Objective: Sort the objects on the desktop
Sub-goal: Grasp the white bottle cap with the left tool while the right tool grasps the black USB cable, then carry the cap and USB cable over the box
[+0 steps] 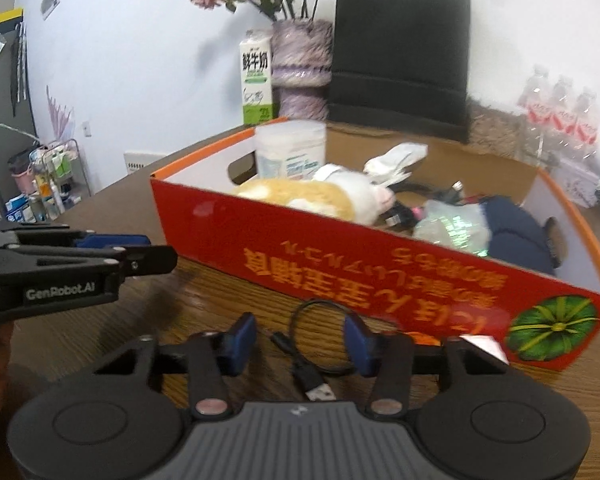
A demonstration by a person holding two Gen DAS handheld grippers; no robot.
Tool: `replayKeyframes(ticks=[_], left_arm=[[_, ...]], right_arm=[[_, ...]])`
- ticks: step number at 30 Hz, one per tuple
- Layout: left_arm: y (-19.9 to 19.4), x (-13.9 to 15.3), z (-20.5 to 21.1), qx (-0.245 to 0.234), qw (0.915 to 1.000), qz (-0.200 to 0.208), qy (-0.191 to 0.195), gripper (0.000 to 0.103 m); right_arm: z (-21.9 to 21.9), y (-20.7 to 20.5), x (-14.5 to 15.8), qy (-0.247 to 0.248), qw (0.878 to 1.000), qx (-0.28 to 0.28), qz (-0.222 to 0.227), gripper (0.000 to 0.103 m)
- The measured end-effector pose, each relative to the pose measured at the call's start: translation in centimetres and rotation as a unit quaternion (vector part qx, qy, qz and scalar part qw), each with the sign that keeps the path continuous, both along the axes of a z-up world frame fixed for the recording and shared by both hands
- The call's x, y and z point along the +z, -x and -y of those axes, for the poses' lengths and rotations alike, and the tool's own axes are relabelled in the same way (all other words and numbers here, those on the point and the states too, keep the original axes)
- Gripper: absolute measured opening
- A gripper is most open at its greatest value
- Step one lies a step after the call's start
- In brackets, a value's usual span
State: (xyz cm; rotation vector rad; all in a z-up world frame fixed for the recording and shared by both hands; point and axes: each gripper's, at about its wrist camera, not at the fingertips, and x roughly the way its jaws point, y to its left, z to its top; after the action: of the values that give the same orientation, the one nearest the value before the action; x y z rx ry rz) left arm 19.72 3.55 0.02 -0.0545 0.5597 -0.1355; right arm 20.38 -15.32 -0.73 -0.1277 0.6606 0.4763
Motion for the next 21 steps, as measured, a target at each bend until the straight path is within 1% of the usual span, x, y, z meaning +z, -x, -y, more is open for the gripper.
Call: replayKeyframes(ticks=[1,2,3,4,6,14,21], left_arm=[[0.0,-0.1,-0.1,0.0,1.0,-0.001,0.001,0.029],[-0.1,-0.1,-0.2,-0.001,1.0,-0.002,0.003,0.029],[-0.1,-0.1,-0.2,-0.002,1.0,-0.003,0.004,0.029],[-0.1,-0.2,-0.2,-0.004,1.0,-0.002,0.004,0.029],[0.1,-0.1,0.0,-0.008,1.0,0.002,0.002,0.029],[0.8,0.4,0.3,-0.008,0.9998,0.016,-0.002,0.029],[1.9,1.8,1.4,-0.01,0.9993,0.034,0.012,0.029]], right_arm=[[-0.2,-0.1,-0.2,0.0,1.0,0.0,-0.004,0.038],[-0.4,-0.2,-0.2,0.002,1.0,-0.002,0.0,0.037],[-0.5,-0.2,-0.2,0.003,1.0,-0.004,0.0,0.033],[-0.6,-0.2,-0.2,0.0,1.0,-0.006,0.0,0.023],[-0.6,0.0,-0.2,-0.002,1.0,-0.003,-0.001,0.011],[-0.3,1.4,0.4,-0.016,1.0,0.0,0.01,0.008],[1.1,3.3,2.1,-0.041,0.998,0.001,0.045,0.005]])
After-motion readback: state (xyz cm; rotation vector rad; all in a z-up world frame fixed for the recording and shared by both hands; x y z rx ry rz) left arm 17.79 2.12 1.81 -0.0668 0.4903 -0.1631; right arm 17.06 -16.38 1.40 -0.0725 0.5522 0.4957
